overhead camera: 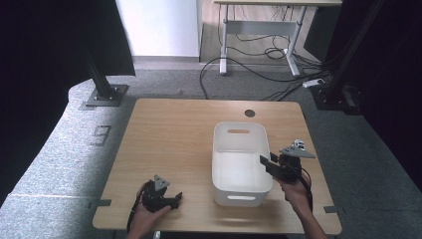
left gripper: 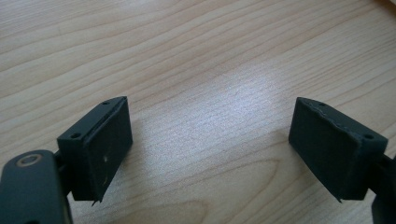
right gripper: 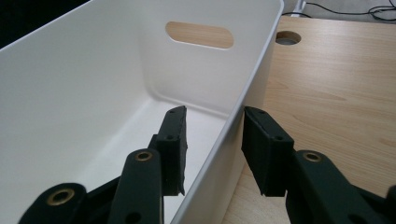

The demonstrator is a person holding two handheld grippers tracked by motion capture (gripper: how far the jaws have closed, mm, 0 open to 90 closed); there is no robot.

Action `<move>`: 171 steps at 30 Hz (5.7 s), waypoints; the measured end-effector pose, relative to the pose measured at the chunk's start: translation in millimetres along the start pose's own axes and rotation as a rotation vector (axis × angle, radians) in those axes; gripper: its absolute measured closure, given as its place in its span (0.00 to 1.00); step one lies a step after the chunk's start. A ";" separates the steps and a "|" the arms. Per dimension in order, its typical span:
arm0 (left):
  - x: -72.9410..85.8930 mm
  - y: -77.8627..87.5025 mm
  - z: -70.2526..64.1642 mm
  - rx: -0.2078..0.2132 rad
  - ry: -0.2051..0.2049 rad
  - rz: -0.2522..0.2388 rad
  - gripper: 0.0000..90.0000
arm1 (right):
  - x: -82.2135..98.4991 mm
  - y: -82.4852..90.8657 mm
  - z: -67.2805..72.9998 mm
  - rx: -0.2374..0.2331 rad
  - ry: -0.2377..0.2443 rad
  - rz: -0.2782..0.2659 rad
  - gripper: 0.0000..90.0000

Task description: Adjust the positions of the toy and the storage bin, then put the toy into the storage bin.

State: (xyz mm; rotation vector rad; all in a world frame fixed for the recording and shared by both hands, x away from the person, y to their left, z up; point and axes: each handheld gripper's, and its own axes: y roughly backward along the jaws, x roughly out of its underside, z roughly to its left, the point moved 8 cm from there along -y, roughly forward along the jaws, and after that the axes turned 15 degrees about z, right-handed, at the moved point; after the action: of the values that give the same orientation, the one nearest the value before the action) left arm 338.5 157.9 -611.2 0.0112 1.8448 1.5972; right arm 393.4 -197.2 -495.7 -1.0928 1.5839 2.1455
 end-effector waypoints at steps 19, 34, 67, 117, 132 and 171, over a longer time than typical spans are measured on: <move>0.1 0.1 0.2 0.000 -0.003 0.001 0.15 | -6.8 -8.8 14.5 0.005 0.022 0.002 0.67; 0.0 0.0 0.4 0.002 -0.007 0.001 0.15 | -14.0 -18.5 28.5 0.002 0.029 0.003 0.66; -0.2 -0.2 0.7 0.005 -0.010 0.003 0.14 | -4.8 30.4 6.8 -0.050 0.117 -0.123 0.37; 0.6 0.4 0.5 0.006 -0.012 0.007 0.15 | 48.8 -1.5 -80.9 0.124 0.046 0.036 0.32; 0.5 0.4 0.5 0.007 -0.013 0.006 0.15 | 54.2 -4.0 -102.9 0.174 0.022 0.055 0.31; 0.4 0.3 0.8 0.012 -0.021 0.005 0.14 | 63.8 -20.3 -161.1 0.318 -0.088 0.129 0.33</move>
State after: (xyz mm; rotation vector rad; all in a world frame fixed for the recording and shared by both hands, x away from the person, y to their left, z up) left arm 338.5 158.8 -611.1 0.0385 1.8394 1.5839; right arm 428.6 -348.9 -574.4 -0.8057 1.9153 1.8965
